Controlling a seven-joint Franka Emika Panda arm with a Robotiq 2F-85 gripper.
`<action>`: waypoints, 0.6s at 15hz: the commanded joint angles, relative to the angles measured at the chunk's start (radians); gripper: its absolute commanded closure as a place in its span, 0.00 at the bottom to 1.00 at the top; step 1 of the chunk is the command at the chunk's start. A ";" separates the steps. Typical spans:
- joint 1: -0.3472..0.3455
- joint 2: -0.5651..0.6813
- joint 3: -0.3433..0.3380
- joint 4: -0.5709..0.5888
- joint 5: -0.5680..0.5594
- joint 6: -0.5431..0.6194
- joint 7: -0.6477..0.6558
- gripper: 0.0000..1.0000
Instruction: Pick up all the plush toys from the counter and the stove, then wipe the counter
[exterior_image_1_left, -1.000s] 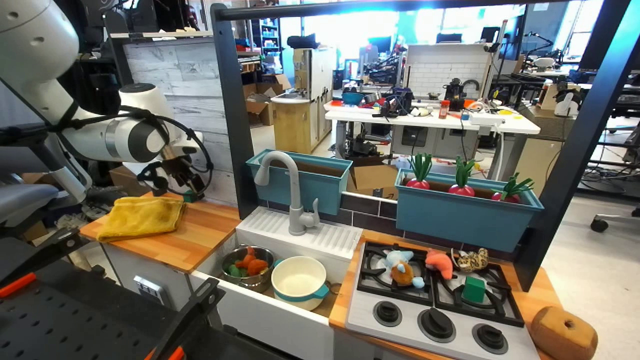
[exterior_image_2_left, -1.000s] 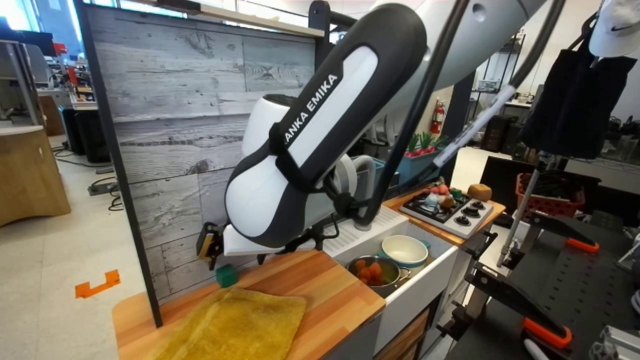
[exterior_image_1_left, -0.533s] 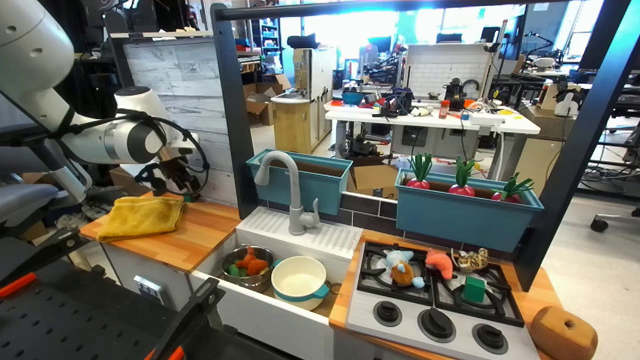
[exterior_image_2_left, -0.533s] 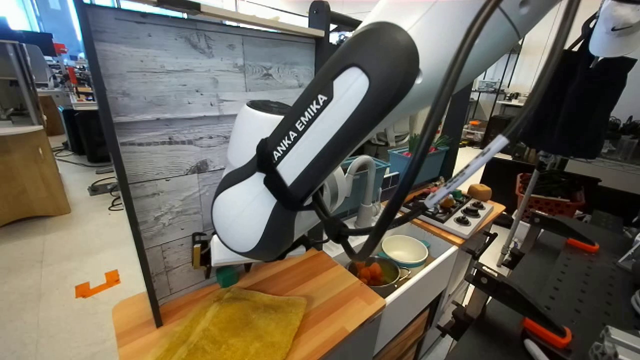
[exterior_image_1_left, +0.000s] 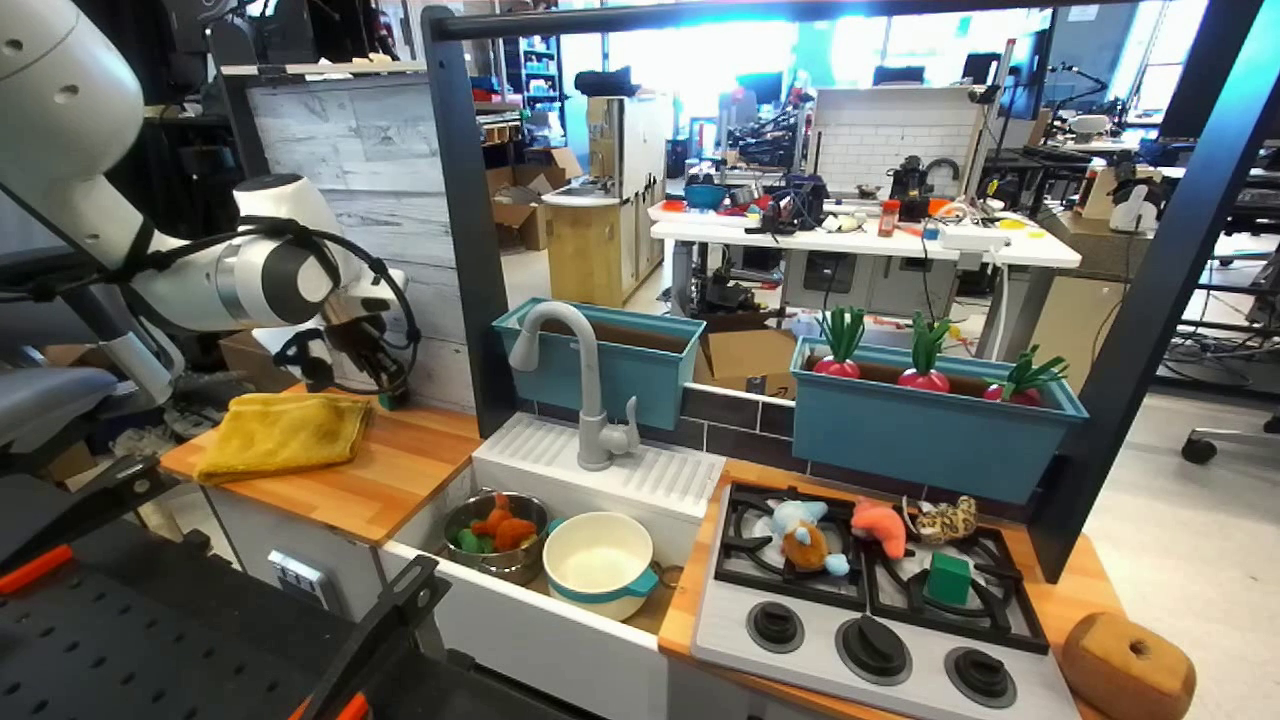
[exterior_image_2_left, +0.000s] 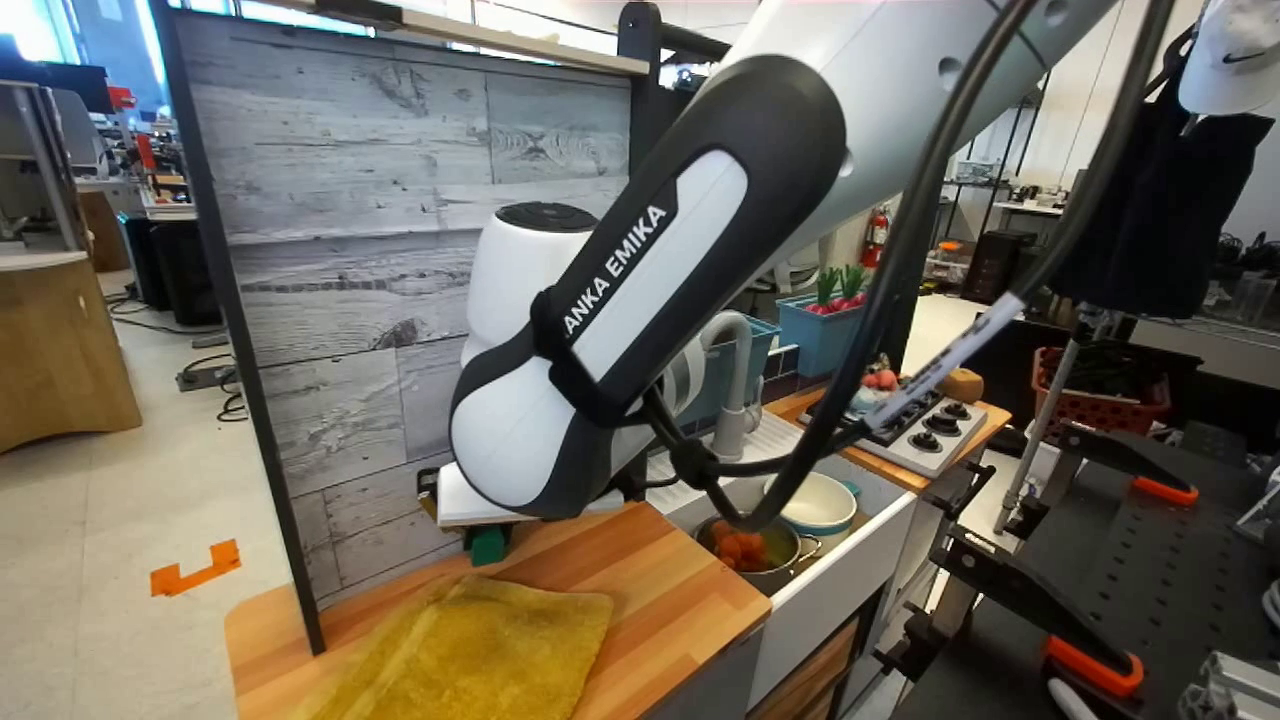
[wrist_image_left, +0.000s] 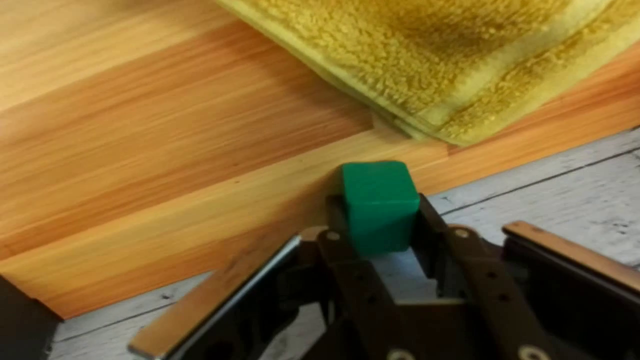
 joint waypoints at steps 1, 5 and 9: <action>-0.024 -0.168 0.033 -0.237 0.054 -0.029 0.017 0.91; -0.094 -0.297 0.069 -0.433 0.079 0.044 0.026 0.91; -0.128 -0.409 -0.019 -0.628 0.064 0.091 0.054 0.91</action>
